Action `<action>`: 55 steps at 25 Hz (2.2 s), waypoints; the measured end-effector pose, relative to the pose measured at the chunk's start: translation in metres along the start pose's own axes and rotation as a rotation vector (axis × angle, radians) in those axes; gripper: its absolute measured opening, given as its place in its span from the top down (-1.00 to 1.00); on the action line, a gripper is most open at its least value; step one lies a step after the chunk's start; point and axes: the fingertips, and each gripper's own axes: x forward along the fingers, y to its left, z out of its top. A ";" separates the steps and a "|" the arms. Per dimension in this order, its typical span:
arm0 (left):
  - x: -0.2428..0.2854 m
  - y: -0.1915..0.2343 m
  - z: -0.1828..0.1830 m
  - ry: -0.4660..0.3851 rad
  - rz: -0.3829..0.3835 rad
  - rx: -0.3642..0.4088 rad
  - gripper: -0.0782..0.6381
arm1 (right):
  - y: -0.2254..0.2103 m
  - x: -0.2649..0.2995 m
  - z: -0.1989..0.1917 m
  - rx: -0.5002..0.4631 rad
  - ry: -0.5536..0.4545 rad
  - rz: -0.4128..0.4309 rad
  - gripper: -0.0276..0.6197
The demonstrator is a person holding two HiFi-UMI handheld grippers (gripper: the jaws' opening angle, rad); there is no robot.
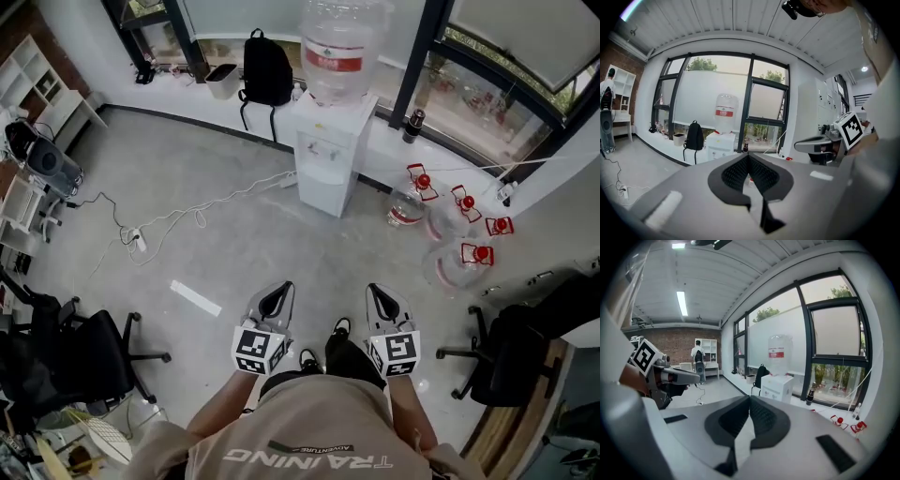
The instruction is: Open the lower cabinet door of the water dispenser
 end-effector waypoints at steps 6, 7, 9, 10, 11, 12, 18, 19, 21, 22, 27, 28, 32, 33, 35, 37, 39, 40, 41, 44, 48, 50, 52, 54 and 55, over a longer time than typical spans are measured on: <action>0.053 -0.010 0.017 0.016 -0.022 0.055 0.76 | -0.042 0.031 -0.004 0.021 -0.010 0.013 0.88; 0.063 -0.013 0.021 0.013 -0.030 0.067 0.76 | -0.050 0.036 -0.003 0.024 -0.014 0.017 0.88; 0.085 -0.018 0.032 0.010 -0.044 0.083 0.76 | -0.068 0.048 0.000 0.023 -0.018 0.024 0.88; 0.098 -0.020 0.037 0.004 -0.051 0.092 0.76 | -0.079 0.054 0.001 0.023 -0.019 0.027 0.88; 0.110 -0.021 0.042 -0.002 -0.055 0.100 0.76 | -0.088 0.060 0.003 0.025 -0.020 0.029 0.88; 0.121 -0.023 0.047 -0.008 -0.056 0.104 0.76 | -0.098 0.066 0.005 0.027 -0.020 0.031 0.88; 0.166 -0.016 0.062 -0.007 -0.004 0.110 0.76 | -0.134 0.098 0.012 0.005 -0.017 0.075 0.88; 0.171 -0.012 0.062 -0.002 0.011 0.100 0.76 | -0.138 0.103 0.013 0.004 -0.015 0.082 0.88; 0.179 -0.005 0.065 0.001 0.037 0.075 0.76 | -0.147 0.113 0.014 0.006 -0.009 0.091 0.88; 0.181 -0.002 0.066 0.002 0.045 0.070 0.76 | -0.150 0.118 0.014 0.007 -0.006 0.097 0.88; 0.193 0.022 0.065 0.018 0.061 0.066 0.76 | -0.151 0.147 0.015 0.010 0.020 0.119 0.88; 0.196 0.027 0.067 0.017 0.061 0.057 0.76 | -0.150 0.154 0.017 0.007 0.024 0.119 0.88; 0.207 0.052 0.074 -0.003 0.034 0.050 0.76 | -0.148 0.179 0.029 -0.020 0.023 0.085 0.88; 0.212 0.059 0.076 -0.009 0.023 0.050 0.76 | -0.149 0.185 0.033 -0.027 0.024 0.068 0.88; 0.219 0.072 0.079 -0.014 -0.002 0.049 0.76 | -0.150 0.196 0.039 -0.034 0.034 0.035 0.88; 0.223 0.086 0.083 -0.019 -0.021 0.054 0.76 | -0.148 0.203 0.047 -0.037 0.039 0.008 0.88; 0.226 0.105 0.088 -0.025 -0.035 0.052 0.76 | -0.146 0.213 0.057 -0.040 0.032 -0.023 0.88; 0.228 0.116 0.090 -0.027 -0.040 0.048 0.76 | -0.145 0.218 0.062 -0.035 0.027 -0.038 0.88; 0.231 0.126 0.092 -0.030 -0.042 0.043 0.76 | -0.144 0.224 0.065 -0.027 0.021 -0.051 0.88; 0.246 0.148 0.092 -0.027 -0.048 0.037 0.76 | -0.144 0.238 0.069 -0.014 0.017 -0.073 0.88; 0.261 0.151 0.087 -0.002 -0.067 0.023 0.76 | -0.151 0.248 0.061 -0.003 0.049 -0.082 0.88; 0.273 0.151 0.086 0.010 -0.076 0.021 0.76 | -0.159 0.257 0.060 0.001 0.052 -0.081 0.88; 0.290 0.151 0.086 0.023 -0.081 0.022 0.76 | -0.170 0.268 0.061 -0.005 0.049 -0.074 0.88; 0.307 0.149 0.090 0.032 -0.080 0.032 0.76 | -0.182 0.279 0.061 -0.020 0.048 -0.060 0.88; 0.315 0.148 0.092 0.035 -0.078 0.040 0.76 | -0.188 0.285 0.061 -0.025 0.050 -0.049 0.88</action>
